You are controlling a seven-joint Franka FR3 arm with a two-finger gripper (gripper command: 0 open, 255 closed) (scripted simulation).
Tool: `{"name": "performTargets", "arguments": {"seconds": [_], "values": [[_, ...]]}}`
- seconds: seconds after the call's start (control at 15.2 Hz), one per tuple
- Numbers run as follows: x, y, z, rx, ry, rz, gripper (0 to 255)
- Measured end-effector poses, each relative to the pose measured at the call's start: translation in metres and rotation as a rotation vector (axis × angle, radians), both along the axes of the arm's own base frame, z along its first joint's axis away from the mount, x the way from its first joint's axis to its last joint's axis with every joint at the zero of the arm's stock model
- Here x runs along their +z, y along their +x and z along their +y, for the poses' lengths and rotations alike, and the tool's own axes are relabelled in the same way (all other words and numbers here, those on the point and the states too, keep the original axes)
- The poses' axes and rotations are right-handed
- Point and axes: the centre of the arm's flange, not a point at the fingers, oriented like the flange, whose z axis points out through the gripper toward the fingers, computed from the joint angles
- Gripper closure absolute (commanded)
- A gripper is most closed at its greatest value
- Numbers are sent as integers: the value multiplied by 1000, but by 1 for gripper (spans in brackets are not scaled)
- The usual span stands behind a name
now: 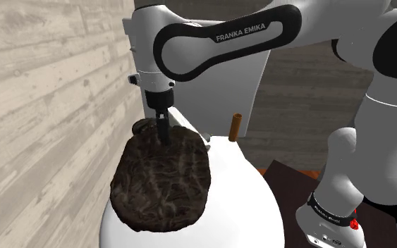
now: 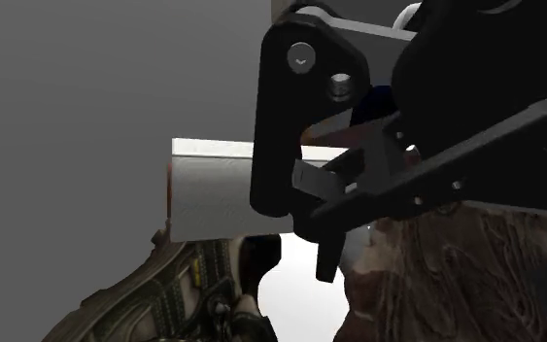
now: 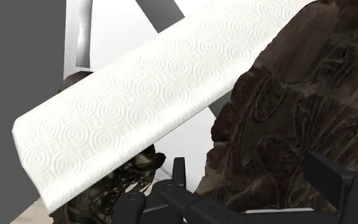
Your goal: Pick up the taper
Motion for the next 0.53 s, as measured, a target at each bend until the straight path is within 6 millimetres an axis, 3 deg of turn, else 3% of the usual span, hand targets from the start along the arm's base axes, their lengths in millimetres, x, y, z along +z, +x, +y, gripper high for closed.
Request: {"name": "performTargets", "arguments": {"seconds": [0.33,0.53], "values": [[-12,0,67,157,-8,7,0],[-22,-1,77,183,-9,8,0]]}}
